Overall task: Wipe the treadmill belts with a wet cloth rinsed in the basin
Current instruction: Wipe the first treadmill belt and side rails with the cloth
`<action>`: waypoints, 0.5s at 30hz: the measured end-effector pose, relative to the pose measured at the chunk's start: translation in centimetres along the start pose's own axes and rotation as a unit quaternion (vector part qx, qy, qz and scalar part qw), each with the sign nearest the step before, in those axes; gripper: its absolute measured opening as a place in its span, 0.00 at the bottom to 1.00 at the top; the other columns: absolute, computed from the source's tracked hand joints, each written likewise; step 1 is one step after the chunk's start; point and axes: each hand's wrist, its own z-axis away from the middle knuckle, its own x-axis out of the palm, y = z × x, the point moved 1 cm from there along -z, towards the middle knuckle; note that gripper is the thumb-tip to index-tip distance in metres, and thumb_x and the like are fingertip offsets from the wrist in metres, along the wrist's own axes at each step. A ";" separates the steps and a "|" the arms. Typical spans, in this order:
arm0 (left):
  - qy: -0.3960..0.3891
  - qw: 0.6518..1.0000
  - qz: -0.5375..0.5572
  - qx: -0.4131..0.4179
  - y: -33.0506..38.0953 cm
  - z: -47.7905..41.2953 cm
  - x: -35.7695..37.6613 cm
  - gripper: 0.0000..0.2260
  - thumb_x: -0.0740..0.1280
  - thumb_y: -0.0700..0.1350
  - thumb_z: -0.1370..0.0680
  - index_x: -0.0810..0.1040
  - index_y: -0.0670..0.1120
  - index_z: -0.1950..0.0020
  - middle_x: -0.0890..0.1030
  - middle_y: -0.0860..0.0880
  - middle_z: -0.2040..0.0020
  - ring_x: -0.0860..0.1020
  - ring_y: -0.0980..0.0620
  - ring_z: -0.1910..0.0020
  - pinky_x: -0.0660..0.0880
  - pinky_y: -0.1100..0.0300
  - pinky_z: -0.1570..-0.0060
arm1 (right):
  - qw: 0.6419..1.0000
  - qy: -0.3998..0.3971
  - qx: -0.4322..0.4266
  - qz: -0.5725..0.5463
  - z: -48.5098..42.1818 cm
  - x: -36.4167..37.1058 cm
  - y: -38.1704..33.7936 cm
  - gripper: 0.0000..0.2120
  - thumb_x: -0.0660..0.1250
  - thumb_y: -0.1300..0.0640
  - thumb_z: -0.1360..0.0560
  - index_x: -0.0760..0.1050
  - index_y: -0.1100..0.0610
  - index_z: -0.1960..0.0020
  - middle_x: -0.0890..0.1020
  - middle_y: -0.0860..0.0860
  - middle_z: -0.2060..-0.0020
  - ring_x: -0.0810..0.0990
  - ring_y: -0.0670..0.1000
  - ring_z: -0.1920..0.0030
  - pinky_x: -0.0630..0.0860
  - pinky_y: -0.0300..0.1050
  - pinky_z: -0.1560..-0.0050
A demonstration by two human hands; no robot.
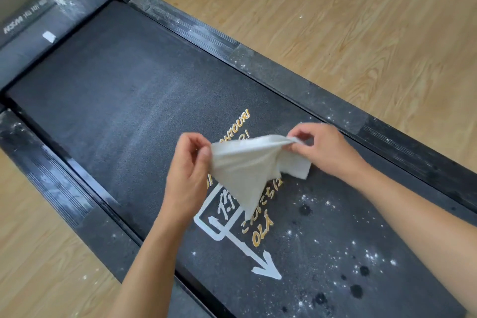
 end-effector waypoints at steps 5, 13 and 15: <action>0.120 0.978 0.081 0.150 6.9 -1.6 -2.4 0.09 0.63 0.37 0.14 0.73 0.52 0.47 0.74 0.45 0.55 0.70 0.48 0.59 0.69 0.49 0.60 | 0.971 0.072 -0.041 -0.224 -1.6 -4.5 -6.9 0.06 0.76 0.55 0.23 0.86 0.48 0.47 0.88 0.47 0.54 0.85 0.46 0.54 0.83 0.42 0.50; -0.026 0.997 0.079 0.005 -0.1 2.4 -4.1 0.02 0.68 0.40 0.19 0.79 0.48 0.49 0.80 0.44 0.55 0.78 0.52 0.57 0.75 0.59 0.54 | 0.998 -0.064 -0.013 -0.013 3.0 -4.3 -4.4 0.15 0.70 0.57 0.19 0.85 0.35 0.45 0.88 0.37 0.51 0.86 0.44 0.51 0.79 0.46 0.42; -0.084 0.994 0.037 -0.060 -3.3 3.9 -4.2 0.02 0.68 0.44 0.20 0.79 0.48 0.49 0.80 0.46 0.56 0.78 0.51 0.58 0.74 0.54 0.54 | 0.989 -0.136 0.027 0.046 4.6 -3.2 -2.9 0.14 0.70 0.54 0.18 0.84 0.33 0.46 0.84 0.26 0.55 0.83 0.32 0.53 0.78 0.36 0.45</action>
